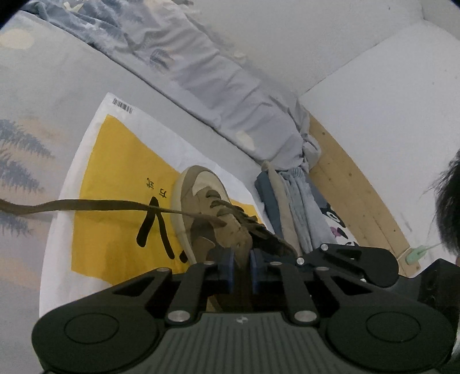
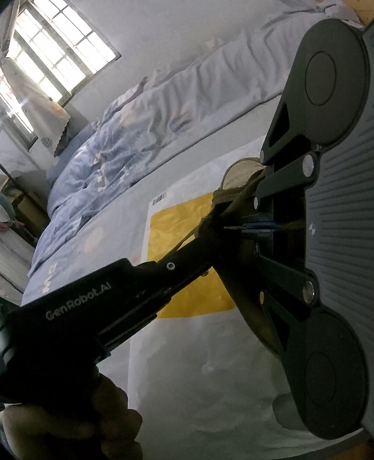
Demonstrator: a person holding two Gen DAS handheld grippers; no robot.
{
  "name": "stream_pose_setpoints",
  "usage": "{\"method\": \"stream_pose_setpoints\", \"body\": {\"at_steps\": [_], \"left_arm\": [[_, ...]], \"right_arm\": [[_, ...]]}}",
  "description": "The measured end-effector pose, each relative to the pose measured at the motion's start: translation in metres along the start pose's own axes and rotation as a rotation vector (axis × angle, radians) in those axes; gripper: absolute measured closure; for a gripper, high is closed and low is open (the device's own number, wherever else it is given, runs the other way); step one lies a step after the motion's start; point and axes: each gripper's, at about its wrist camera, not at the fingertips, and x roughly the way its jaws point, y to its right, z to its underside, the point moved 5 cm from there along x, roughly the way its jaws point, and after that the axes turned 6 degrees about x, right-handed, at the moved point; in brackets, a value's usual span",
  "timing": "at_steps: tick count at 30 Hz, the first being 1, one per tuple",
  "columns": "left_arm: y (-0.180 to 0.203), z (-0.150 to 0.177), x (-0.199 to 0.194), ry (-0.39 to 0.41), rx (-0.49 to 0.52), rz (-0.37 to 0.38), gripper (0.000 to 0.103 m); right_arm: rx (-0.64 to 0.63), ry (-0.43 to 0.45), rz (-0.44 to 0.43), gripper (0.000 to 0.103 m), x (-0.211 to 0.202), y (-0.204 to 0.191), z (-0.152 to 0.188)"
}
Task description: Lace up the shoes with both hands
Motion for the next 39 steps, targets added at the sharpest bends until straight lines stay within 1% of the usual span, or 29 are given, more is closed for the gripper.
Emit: {"method": "stream_pose_setpoints", "body": {"at_steps": [6, 12, 21, 23, 26, 28, 30, 31, 34, 36, 39], "left_arm": [[0.001, 0.0, -0.001, -0.002, -0.003, -0.005, 0.093], [0.002, 0.0, -0.003, -0.002, -0.002, -0.008, 0.093], [0.001, 0.0, -0.002, -0.003, -0.011, -0.004, 0.093], [-0.001, -0.001, -0.002, 0.0, -0.025, -0.001, 0.091], [-0.006, -0.002, -0.006, 0.024, -0.073, 0.011, 0.091], [-0.013, -0.005, -0.013, 0.074, -0.128, 0.008, 0.091], [-0.018, -0.007, -0.016, 0.097, -0.169, 0.017, 0.091], [-0.019, -0.007, -0.017, 0.104, -0.178, 0.019, 0.091], [-0.018, -0.007, -0.015, 0.089, -0.161, 0.003, 0.091], [-0.019, -0.007, -0.015, 0.084, -0.173, -0.004, 0.091], [-0.021, -0.008, -0.018, 0.099, -0.178, -0.029, 0.091]], "right_arm": [[-0.001, 0.011, 0.002, 0.102, 0.005, 0.004, -0.005], [-0.012, 0.033, -0.002, 0.102, -0.002, -0.004, -0.007], [-0.016, 0.04, 0.008, 0.102, 0.004, -0.005, -0.008], [-0.022, 0.041, 0.013, 0.102, 0.007, -0.005, -0.009], [-0.032, 0.045, 0.018, 0.102, 0.009, -0.005, -0.01], [-0.039, 0.045, 0.018, 0.102, 0.01, -0.005, -0.01], [-0.042, 0.042, 0.018, 0.102, 0.011, -0.004, -0.01], [-0.047, 0.041, 0.019, 0.102, 0.01, -0.005, -0.01], [-0.057, 0.043, 0.019, 0.102, 0.011, -0.006, -0.011], [-0.05, 0.046, 0.016, 0.102, 0.013, -0.006, -0.012], [-0.05, 0.048, 0.025, 0.102, 0.011, -0.007, -0.01]]}}
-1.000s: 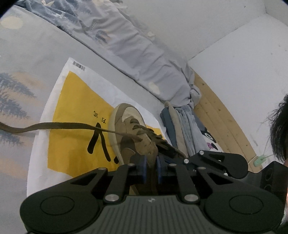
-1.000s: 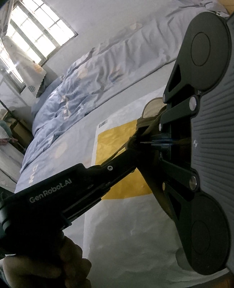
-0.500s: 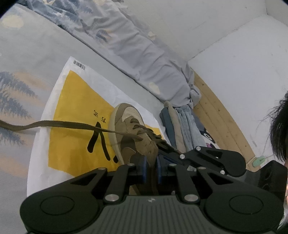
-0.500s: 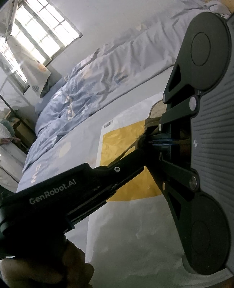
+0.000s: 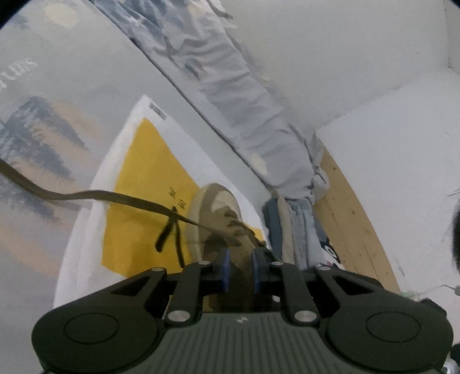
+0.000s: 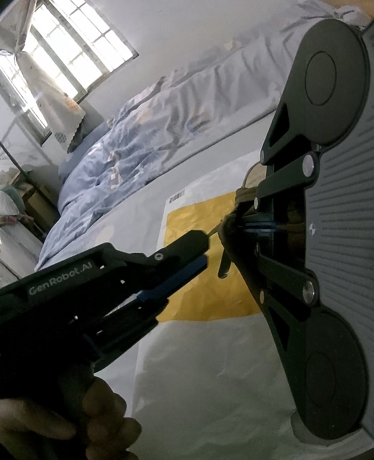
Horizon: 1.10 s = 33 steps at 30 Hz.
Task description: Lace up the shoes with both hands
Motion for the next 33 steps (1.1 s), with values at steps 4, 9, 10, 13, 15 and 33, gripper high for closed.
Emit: {"method": "stream_pose_setpoints", "body": {"at_steps": [4, 9, 10, 13, 15, 33], "left_arm": [[0.012, -0.003, -0.002, 0.024, 0.066, 0.002, 0.08], [0.032, -0.007, -0.009, 0.092, 0.134, 0.059, 0.065], [0.035, -0.007, -0.011, 0.108, 0.144, 0.065, 0.065], [0.036, -0.01, -0.009, 0.118, 0.118, 0.081, 0.065], [0.037, -0.009, -0.006, 0.11, 0.098, 0.094, 0.065], [0.032, 0.002, 0.02, 0.057, -0.105, 0.286, 0.084]], "right_arm": [[0.042, 0.026, 0.007, 0.102, -0.011, 0.006, 0.003], [0.201, 0.141, 0.01, 0.103, -0.037, 0.021, 0.002], [0.246, 0.164, -0.002, 0.103, -0.041, 0.026, 0.002], [0.352, 0.2, -0.023, 0.102, -0.047, 0.037, 0.007], [0.39, 0.228, -0.036, 0.102, -0.051, 0.04, 0.01], [0.679, 0.364, -0.217, 0.102, -0.086, 0.068, 0.011]]}}
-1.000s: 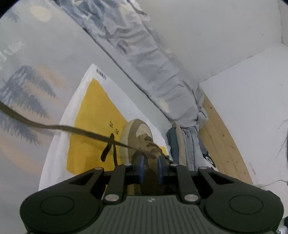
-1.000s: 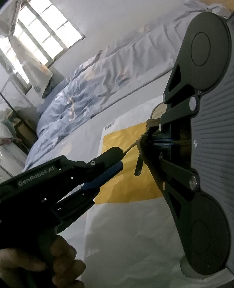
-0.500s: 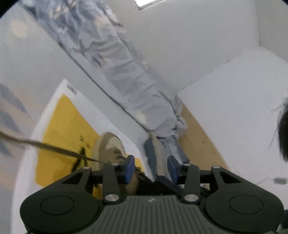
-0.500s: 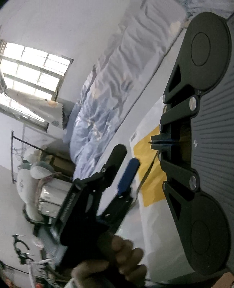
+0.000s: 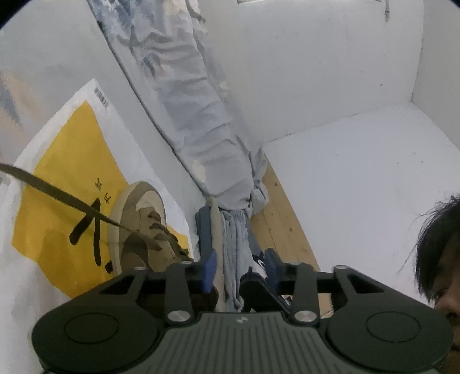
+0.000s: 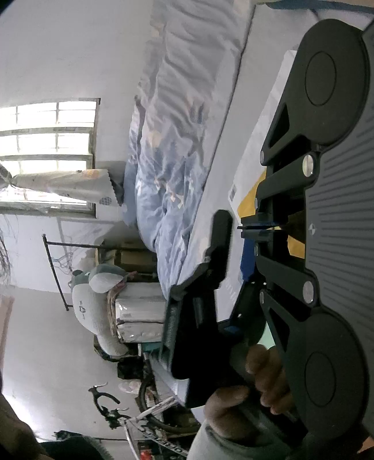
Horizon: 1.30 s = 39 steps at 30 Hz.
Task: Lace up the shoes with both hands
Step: 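Reposition the right gripper over the shoe eyelets to grasp the lace again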
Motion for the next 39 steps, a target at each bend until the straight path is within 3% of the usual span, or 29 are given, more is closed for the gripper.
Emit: {"method": "stream_pose_setpoints", "body": {"at_steps": [5, 15, 27, 39], "left_arm": [[-0.003, 0.0, -0.001, 0.012, -0.029, 0.012, 0.103], [0.0, -0.003, -0.005, 0.047, -0.01, -0.004, 0.103], [0.014, 0.0, -0.004, 0.018, 0.109, -0.043, 0.103], [0.015, 0.0, -0.004, 0.008, 0.132, -0.074, 0.103]], "right_arm": [[0.036, -0.007, -0.01, 0.102, 0.003, 0.0, -0.001], [0.062, -0.038, -0.003, 0.101, 0.009, 0.002, 0.002], [0.029, -0.077, 0.023, 0.099, 0.015, -0.001, 0.007], [0.019, -0.091, 0.033, 0.102, 0.016, -0.006, 0.008]]}}
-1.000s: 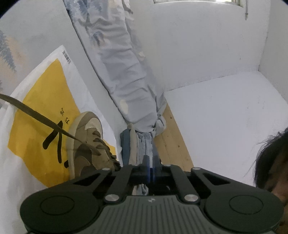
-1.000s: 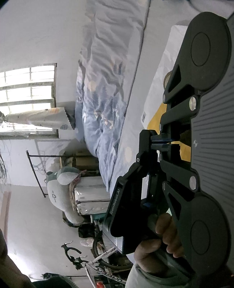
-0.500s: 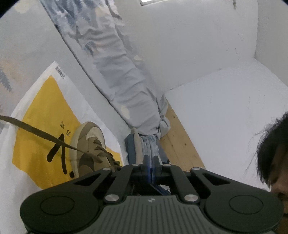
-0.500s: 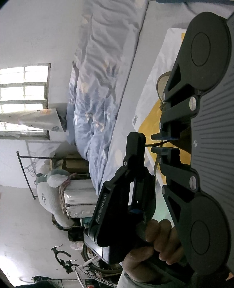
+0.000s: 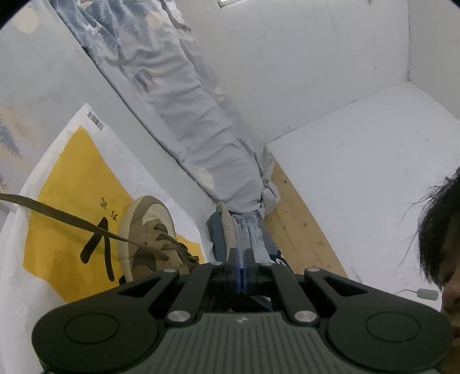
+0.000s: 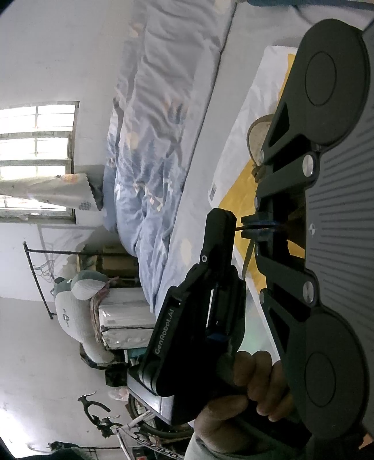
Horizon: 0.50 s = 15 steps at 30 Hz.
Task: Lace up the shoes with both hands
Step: 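Reposition the right gripper over the shoe eyelets to grasp the lace again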
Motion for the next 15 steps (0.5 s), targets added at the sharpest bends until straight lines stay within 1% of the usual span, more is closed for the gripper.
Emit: {"method": "stream_pose_setpoints", "body": {"at_steps": [4, 6, 7, 8, 12, 15], "left_arm": [[-0.004, -0.001, -0.002, 0.005, -0.002, -0.037, 0.102], [-0.008, -0.002, -0.003, 0.007, -0.008, -0.066, 0.099], [-0.01, -0.002, -0.004, 0.009, -0.011, -0.081, 0.095], [-0.012, -0.002, -0.004, 0.007, -0.013, -0.091, 0.094], [-0.018, 0.0, -0.004, -0.017, -0.015, -0.121, 0.094], [-0.023, 0.001, -0.004, -0.026, -0.023, -0.137, 0.094]], "right_arm": [[-0.054, -0.028, 0.027, 0.102, 0.004, -0.002, 0.003], [-0.121, -0.067, 0.068, 0.102, 0.01, -0.003, 0.007], [-0.158, -0.091, 0.091, 0.102, 0.013, -0.004, 0.01], [-0.201, -0.119, 0.116, 0.102, 0.018, -0.005, 0.014], [-0.331, -0.209, 0.182, 0.102, 0.036, -0.008, 0.029], [-0.393, -0.242, 0.198, 0.102, 0.046, -0.01, 0.035]]}}
